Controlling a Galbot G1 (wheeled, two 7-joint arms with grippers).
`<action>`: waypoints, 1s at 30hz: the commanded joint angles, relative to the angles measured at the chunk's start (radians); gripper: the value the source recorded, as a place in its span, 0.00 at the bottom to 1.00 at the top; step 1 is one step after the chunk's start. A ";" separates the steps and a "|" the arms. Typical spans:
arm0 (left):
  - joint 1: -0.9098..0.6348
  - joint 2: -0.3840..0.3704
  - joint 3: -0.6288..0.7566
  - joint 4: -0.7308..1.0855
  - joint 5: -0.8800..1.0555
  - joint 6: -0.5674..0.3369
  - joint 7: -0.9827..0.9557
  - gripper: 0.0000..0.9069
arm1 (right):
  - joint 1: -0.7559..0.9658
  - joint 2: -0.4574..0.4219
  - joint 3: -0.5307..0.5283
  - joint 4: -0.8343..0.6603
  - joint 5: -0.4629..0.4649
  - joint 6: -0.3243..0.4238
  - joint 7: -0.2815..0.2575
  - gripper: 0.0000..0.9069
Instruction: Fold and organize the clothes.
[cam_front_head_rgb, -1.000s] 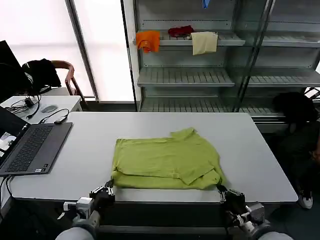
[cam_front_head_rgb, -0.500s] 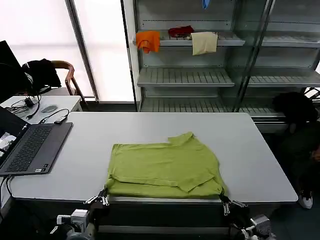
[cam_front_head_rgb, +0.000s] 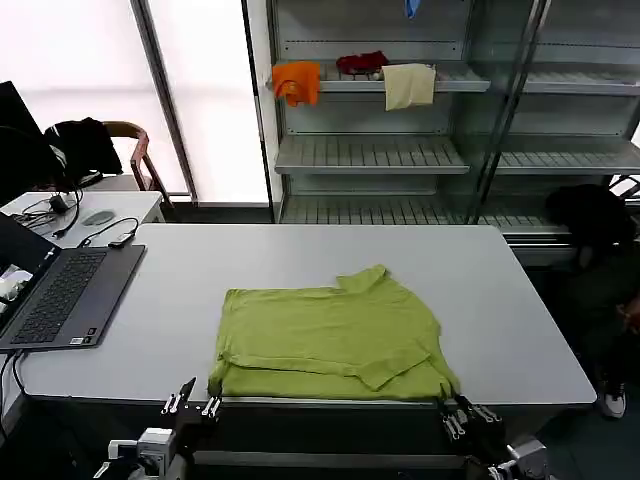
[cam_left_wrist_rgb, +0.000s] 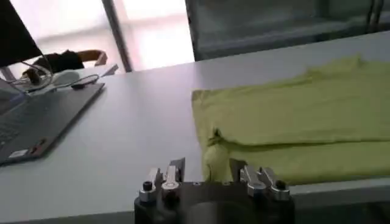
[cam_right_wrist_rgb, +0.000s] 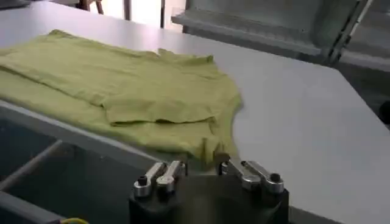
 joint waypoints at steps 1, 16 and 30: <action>-0.016 0.029 -0.010 -0.161 0.016 0.011 -0.007 1.00 | -0.041 -0.029 0.122 0.101 0.121 -0.053 0.041 1.00; -0.489 0.050 0.019 0.204 -0.255 -0.114 0.305 1.00 | 0.809 -0.043 -0.200 -0.371 0.162 0.065 -0.209 1.00; -0.798 0.058 0.081 0.637 -0.303 0.011 0.327 1.00 | 1.371 0.153 -0.611 -0.951 0.096 -0.033 -0.214 1.00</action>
